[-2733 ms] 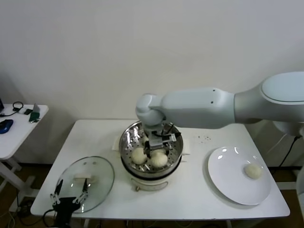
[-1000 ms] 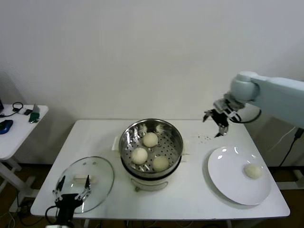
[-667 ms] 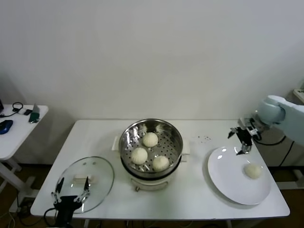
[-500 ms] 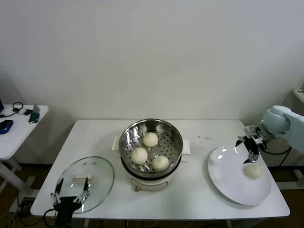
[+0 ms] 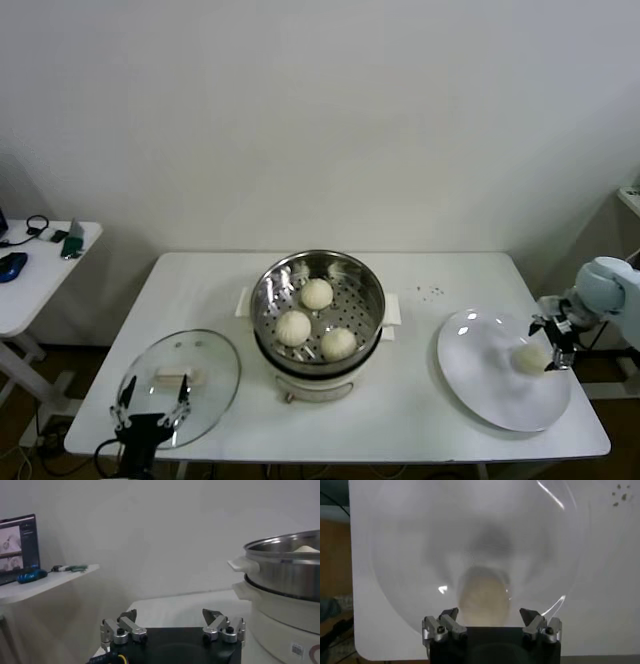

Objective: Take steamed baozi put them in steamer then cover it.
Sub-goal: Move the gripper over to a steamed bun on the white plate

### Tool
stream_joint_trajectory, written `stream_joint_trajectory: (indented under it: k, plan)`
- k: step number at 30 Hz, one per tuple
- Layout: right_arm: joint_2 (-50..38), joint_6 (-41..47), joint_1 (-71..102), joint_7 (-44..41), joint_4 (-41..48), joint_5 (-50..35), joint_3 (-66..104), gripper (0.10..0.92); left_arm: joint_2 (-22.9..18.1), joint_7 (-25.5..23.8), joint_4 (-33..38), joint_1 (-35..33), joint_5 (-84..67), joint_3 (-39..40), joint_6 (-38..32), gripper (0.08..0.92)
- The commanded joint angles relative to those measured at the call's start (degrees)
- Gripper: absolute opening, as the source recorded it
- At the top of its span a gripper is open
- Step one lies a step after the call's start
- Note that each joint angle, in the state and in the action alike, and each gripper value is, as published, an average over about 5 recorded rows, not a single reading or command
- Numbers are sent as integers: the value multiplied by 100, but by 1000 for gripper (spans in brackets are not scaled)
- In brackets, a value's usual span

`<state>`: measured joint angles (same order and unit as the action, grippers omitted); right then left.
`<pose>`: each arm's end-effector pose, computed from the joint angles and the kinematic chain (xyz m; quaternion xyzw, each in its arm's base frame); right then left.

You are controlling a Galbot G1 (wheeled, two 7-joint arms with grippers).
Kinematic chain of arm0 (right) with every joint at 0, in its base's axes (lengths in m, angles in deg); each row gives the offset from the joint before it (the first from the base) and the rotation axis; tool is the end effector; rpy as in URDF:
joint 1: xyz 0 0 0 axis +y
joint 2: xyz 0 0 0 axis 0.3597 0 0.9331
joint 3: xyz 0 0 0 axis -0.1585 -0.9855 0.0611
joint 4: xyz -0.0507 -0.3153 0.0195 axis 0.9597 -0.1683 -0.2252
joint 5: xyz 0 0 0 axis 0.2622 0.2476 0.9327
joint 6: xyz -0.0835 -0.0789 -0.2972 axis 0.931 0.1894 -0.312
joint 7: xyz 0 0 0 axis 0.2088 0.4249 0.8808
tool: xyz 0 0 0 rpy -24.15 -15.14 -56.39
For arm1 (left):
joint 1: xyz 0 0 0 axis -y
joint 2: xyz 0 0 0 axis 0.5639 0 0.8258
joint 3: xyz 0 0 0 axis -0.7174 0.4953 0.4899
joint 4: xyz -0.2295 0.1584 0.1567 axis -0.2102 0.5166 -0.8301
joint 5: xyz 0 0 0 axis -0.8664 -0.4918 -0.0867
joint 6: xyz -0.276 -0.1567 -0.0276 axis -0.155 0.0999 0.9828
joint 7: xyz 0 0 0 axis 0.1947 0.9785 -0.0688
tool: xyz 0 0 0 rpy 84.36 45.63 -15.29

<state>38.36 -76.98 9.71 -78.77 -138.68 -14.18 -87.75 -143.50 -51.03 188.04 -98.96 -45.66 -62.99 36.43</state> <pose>0.4269 -0.2804 -0.1976 0.4635 -0.5102 0.5287 0.4953 0.0892 0.0665 -0.3112 0.0734 -0.9897 -0.0779 0.0951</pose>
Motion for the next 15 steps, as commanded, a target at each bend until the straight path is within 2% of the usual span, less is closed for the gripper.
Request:
stream_joint_trajectory:
  k: [1,15]
  plan:
    - [187,-47,513,-27,412,347,492,823,2,3,-18,20,9,-6,18,823]
    - [517,-50,443,-18,599,269,458,823,14,4,-46,79,40,1,57,823]
